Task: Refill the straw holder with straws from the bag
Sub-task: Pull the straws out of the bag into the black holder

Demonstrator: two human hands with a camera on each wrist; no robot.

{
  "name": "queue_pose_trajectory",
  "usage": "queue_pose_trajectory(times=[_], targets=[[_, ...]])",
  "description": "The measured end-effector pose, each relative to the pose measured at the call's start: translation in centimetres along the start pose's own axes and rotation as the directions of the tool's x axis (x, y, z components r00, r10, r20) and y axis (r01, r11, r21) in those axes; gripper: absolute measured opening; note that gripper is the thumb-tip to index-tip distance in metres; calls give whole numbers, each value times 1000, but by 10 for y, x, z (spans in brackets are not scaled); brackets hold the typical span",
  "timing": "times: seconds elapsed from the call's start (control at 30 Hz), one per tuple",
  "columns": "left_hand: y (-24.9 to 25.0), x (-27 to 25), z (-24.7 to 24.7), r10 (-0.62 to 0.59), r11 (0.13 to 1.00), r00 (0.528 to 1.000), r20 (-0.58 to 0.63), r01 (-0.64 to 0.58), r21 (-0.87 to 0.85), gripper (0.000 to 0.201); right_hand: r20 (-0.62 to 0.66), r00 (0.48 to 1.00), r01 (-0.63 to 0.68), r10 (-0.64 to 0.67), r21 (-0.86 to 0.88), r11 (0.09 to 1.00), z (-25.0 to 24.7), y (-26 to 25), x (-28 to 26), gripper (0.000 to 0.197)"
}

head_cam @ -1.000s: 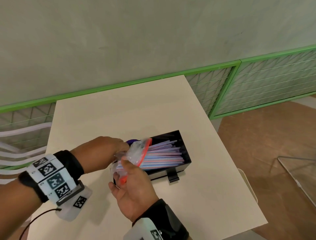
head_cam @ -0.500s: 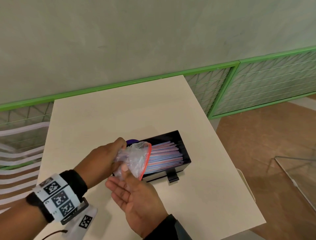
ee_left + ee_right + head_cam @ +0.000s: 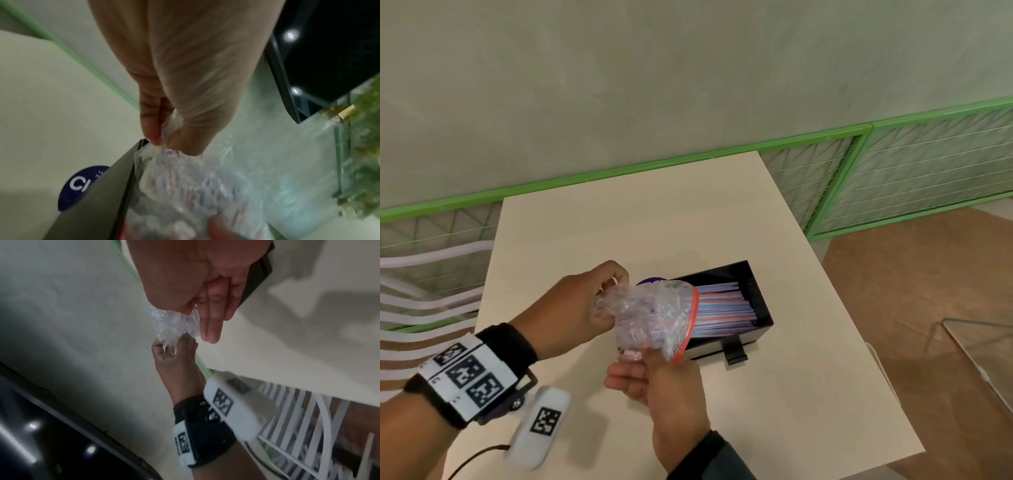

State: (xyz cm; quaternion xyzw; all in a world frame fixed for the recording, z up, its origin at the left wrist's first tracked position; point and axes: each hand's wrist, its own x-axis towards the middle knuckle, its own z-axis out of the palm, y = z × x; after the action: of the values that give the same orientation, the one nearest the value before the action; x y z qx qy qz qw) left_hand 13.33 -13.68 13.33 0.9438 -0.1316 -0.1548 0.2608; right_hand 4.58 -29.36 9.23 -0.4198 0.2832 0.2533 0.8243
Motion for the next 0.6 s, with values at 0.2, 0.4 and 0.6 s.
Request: queue_pose_trajectory(times=[0.2, 0.4, 0.6], targets=[[-10, -5, 9, -81, 980, 992, 96, 96, -172, 45, 105, 977, -174, 187, -124, 977, 0, 1, -12, 22], [-11, -2, 28, -187, 972, 966, -177, 156, -175, 30, 127, 973, -184, 195, -93, 978, -4, 2, -18, 30], [-16, -15, -1, -131, 918, 991, -34, 108, -382, 38, 6, 1000, 29, -29, -11, 1000, -16, 3, -19, 27]])
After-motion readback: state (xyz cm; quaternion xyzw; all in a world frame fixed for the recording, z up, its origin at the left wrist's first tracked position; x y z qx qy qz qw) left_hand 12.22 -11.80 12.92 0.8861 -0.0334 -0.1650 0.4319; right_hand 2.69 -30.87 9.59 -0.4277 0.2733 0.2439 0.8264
